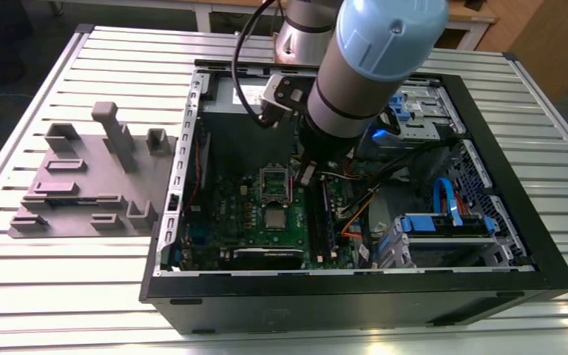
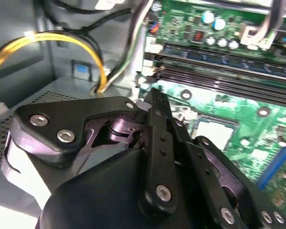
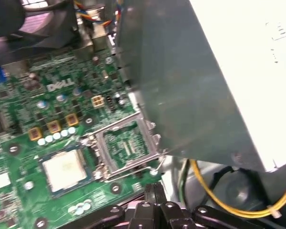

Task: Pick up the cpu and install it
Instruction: 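Close the cpu cover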

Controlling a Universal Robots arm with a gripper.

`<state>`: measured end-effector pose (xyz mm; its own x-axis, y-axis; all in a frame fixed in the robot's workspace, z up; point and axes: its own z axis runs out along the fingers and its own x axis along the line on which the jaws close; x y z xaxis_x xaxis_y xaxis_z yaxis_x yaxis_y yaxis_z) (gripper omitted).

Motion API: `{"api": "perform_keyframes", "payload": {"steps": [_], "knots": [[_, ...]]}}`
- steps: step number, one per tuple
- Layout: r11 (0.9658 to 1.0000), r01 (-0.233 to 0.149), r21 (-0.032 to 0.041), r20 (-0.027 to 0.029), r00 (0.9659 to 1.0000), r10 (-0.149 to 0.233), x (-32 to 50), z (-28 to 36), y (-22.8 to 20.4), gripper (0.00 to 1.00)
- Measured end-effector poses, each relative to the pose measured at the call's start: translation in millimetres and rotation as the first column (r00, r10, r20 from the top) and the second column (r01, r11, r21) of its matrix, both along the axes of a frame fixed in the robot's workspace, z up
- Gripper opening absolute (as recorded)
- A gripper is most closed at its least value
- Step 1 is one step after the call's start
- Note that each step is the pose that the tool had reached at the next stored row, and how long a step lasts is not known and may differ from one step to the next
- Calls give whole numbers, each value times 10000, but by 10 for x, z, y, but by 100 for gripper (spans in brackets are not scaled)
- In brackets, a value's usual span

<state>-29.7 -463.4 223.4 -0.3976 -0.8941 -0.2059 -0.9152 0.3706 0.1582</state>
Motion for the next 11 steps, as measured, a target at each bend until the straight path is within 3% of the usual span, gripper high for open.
{"api": "perform_keyframes", "payload": {"steps": [5, 11], "knots": [[10000, 0, 13, -4, 10000, 0, 12, -25, 15, 10], [10000, 0, 100, -4, 10000, 1, 12, -62, 49, 10]]}}
